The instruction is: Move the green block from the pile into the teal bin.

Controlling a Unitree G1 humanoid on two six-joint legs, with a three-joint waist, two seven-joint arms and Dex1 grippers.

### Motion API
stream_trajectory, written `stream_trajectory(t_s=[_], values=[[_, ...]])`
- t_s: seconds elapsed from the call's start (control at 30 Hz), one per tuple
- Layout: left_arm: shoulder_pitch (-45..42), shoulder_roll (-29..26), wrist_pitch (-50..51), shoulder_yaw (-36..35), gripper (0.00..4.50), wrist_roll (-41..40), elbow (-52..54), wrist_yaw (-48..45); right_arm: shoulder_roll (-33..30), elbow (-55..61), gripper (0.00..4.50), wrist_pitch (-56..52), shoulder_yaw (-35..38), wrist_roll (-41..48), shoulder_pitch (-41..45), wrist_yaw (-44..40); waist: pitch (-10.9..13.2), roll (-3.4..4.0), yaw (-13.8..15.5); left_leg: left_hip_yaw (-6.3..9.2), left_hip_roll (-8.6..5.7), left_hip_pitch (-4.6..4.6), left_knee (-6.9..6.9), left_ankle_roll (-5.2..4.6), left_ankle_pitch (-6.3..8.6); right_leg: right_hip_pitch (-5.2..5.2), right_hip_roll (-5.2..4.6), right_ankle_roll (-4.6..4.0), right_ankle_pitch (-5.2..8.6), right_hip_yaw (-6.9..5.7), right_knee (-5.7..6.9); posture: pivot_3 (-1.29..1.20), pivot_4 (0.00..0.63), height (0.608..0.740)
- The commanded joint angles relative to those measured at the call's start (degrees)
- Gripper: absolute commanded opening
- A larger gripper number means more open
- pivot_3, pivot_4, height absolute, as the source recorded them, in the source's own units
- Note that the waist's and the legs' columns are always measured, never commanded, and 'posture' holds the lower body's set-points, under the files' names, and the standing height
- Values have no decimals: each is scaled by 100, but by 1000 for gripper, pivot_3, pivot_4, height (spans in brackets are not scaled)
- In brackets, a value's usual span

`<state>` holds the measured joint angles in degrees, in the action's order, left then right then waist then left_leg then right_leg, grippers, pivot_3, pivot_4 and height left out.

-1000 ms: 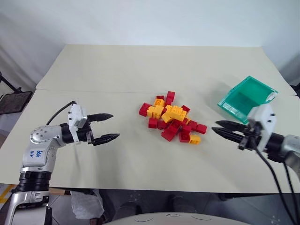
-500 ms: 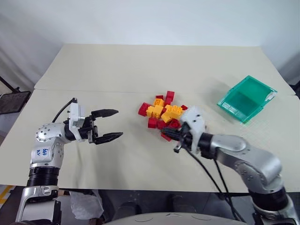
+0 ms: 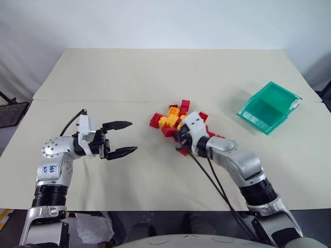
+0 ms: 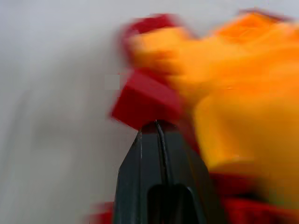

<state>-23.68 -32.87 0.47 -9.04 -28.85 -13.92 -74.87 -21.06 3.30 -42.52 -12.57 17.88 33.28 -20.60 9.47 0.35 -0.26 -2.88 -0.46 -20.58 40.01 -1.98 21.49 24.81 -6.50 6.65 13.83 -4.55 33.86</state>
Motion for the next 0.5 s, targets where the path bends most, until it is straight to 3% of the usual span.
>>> stream_trajectory(t_s=[0.03,0.33,0.5], values=[[52,5,-98,-58,4500,-51,244,59,-125,-56,14,239,378,-165,44,-34,0,0,-4,1,1,0,0,0,0,0,0,0,0,-1,0,0,150,740],[103,19,-87,-64,4500,-65,265,128,-755,857,14,-49,765,213,-301,-946,0,0,-6,-2,5,-4,-1,0,2,4,1,0,0,0,-3,0,150,740],[116,33,-77,-71,4500,-81,283,179,-829,786,14,-67,1033,184,-106,-912,1,0,-11,-7,6,-2,1,0,2,4,1,2,-1,1,-2,0,150,740]])
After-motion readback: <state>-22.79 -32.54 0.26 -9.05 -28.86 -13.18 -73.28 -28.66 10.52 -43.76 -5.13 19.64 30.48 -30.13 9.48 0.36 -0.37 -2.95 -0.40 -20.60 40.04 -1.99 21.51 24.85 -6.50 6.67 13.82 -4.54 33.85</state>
